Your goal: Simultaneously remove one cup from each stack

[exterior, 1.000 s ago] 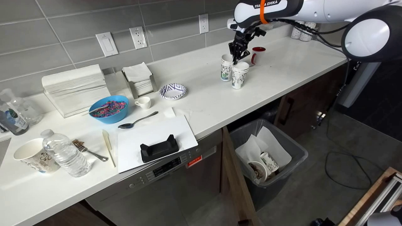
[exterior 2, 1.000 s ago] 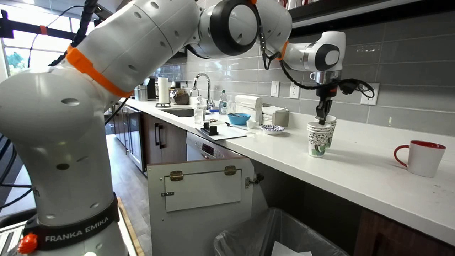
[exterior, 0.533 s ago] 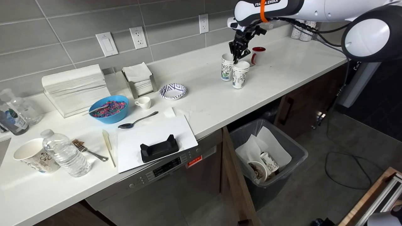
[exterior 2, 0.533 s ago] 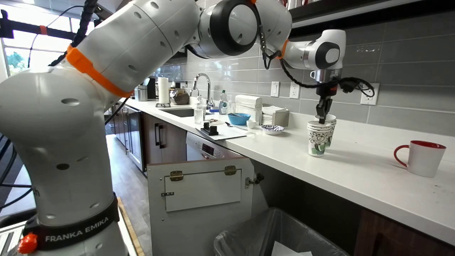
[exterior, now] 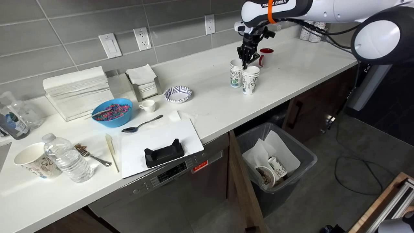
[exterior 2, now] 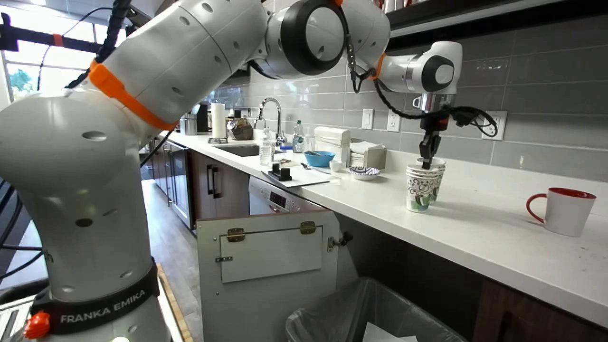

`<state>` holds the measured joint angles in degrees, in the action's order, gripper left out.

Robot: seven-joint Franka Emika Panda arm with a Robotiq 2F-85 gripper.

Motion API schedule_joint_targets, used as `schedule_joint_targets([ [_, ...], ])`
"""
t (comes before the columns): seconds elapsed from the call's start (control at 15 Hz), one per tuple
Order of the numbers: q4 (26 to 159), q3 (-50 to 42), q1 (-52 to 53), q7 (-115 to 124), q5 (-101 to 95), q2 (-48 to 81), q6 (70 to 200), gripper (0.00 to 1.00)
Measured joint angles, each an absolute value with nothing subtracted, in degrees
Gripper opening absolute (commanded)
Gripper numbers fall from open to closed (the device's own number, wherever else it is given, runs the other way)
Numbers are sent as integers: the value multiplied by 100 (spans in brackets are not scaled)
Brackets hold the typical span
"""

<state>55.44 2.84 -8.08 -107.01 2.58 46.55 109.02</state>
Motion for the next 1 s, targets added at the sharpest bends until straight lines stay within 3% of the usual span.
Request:
schedule_joint_targets([
  [1.0,5540,279,-739,-10701,258,4664,10873,2],
])
